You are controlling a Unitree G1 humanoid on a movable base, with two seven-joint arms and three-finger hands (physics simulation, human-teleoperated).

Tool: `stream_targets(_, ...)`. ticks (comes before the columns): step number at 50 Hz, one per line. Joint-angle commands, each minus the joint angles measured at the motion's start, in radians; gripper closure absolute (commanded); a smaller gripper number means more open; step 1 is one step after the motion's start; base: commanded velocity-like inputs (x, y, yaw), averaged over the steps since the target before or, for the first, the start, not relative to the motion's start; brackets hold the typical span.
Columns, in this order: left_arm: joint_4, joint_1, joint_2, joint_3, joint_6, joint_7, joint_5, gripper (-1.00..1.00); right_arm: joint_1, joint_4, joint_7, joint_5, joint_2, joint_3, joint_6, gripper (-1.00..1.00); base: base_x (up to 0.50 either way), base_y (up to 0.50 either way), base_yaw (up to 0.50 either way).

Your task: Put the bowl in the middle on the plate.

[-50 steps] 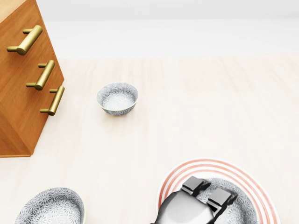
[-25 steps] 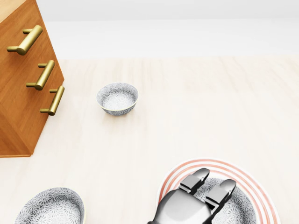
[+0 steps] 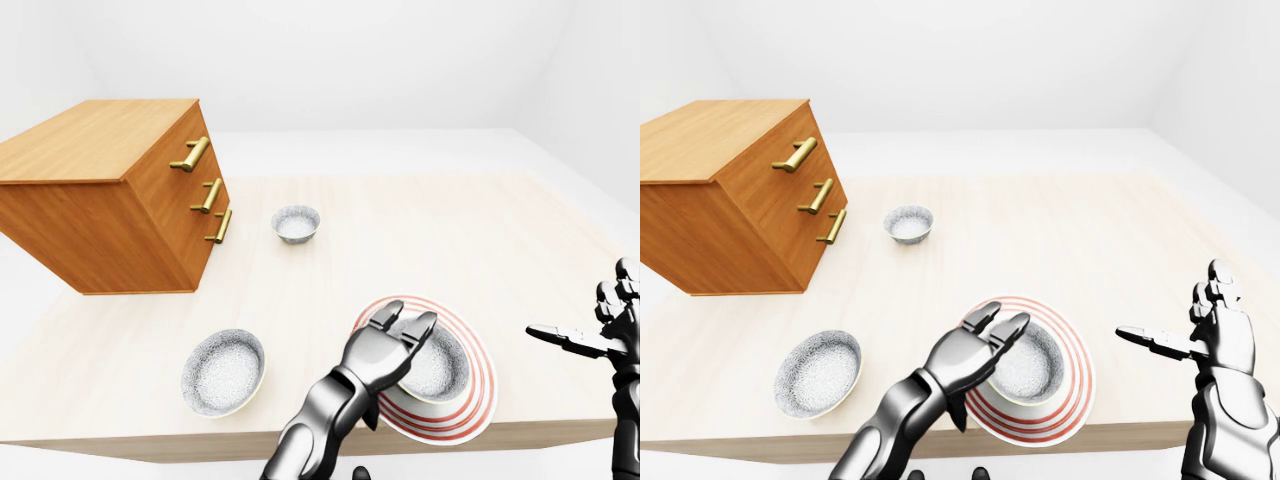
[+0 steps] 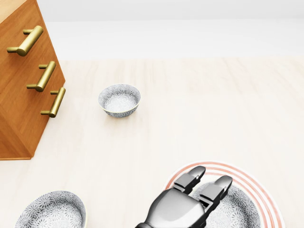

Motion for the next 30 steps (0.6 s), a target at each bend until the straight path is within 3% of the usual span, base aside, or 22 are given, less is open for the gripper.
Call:
stream_targets(1, -0.107, 0.014, 0.031, 0.049, 0.000, -0.048, -0.083, -1.00, 0.001, 0.003, -0.001, -0.002, -0.001, 0.002, 0.000, -1.00, 0.00, 0.00, 0.00)
stream_targets(4, -0.196, 0.025, 0.049, 0.088, 0.000, -0.084, -0.144, -1.00, 0.001, -0.002, -0.002, -0.002, -0.001, 0.001, 0.000, -1.00, 0.00, 0.00, 0.00)
stream_targets(9, -0.250, 0.035, 0.071, 0.119, 0.000, -0.100, -0.184, -1.00, 0.000, 0.002, -0.002, -0.005, 0.000, 0.001, 0.000, -1.00, 0.00, 0.00, 0.00)
stream_targets(14, -0.301, 0.048, 0.101, 0.186, 0.000, -0.101, -0.243, -1.00, 0.000, 0.003, -0.004, -0.005, -0.001, 0.003, 0.000, -1.00, 0.00, 0.00, 0.00)
stream_targets(30, -0.459, 0.043, 0.111, 0.369, 0.000, -0.145, -0.542, -1.00, -0.001, 0.014, -0.007, -0.007, -0.002, 0.006, 0.000, -1.00, 0.00, 0.00, 0.00)
